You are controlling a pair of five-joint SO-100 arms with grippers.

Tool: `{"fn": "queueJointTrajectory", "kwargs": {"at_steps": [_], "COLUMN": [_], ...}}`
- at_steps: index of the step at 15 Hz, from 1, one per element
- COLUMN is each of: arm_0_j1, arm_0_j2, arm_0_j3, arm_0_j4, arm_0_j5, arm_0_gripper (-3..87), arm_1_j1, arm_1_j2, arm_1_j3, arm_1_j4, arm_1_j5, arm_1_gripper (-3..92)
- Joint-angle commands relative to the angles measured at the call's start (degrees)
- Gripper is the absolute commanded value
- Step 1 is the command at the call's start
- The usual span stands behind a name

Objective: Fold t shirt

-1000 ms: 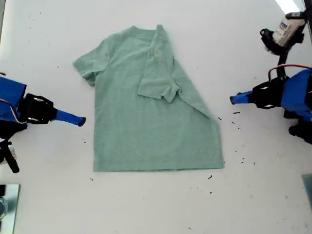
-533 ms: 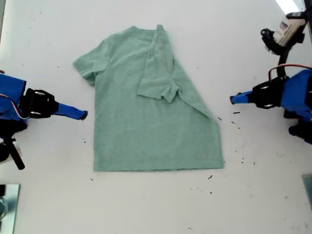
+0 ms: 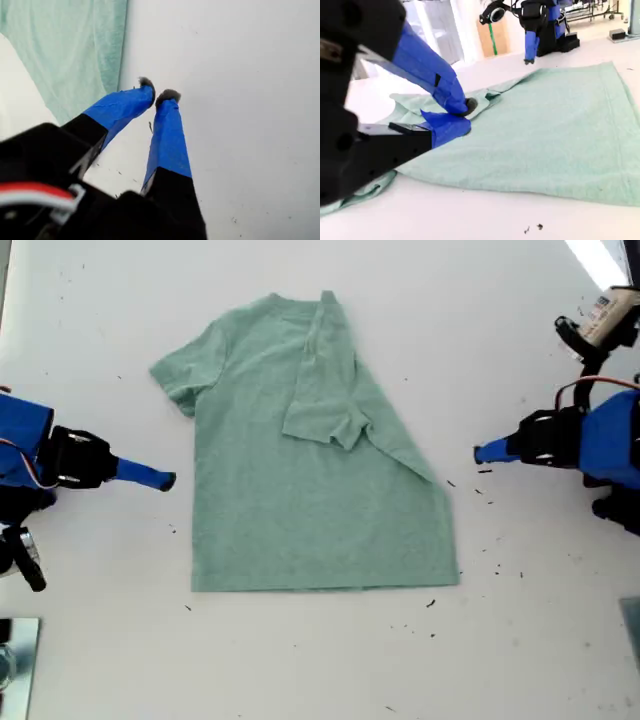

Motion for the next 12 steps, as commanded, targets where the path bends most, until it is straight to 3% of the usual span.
{"fn": "queueJointTrajectory", "kwargs": {"at_steps": [1, 4, 7, 9, 10, 12], "arm_0_j1": [-1.23, -1.41, -6.33, -13.1, -17.31, -25.4], "arm_0_j2": [0.53, -0.7, -30.32, -55.55, -64.42, -73.21], "arm_0_j3": [0.26, -4.22, -28.65, -54.23, -64.16, -74.44], "arm_0_j4": [1.85, 2.99, 5.8, 19.42, 24.79, 28.74], "arm_0_j5": [-10.37, -19.34, -16.08, -14.59, -10.11, -2.81], "arm_0_gripper": [-0.1, -0.2, -0.2, -0.2, -0.2, -0.2], "arm_1_j1": [2.64, 2.37, 2.99, 3.08, 3.16, 3.16], "arm_1_j2": [0.35, 0.35, 0.35, 0.35, 0.35, 0.35], "arm_1_j3": [3.69, 3.69, 3.69, 3.78, 3.78, 3.78], "arm_1_j4": [-0.35, -0.35, -0.35, -0.35, -0.35, -0.35], "arm_1_j5": [-2.02, -1.23, -1.67, -1.85, -1.93, -1.93], "arm_1_gripper": [2.5, 2.5, 2.5, 2.5, 2.5, 2.5]}}
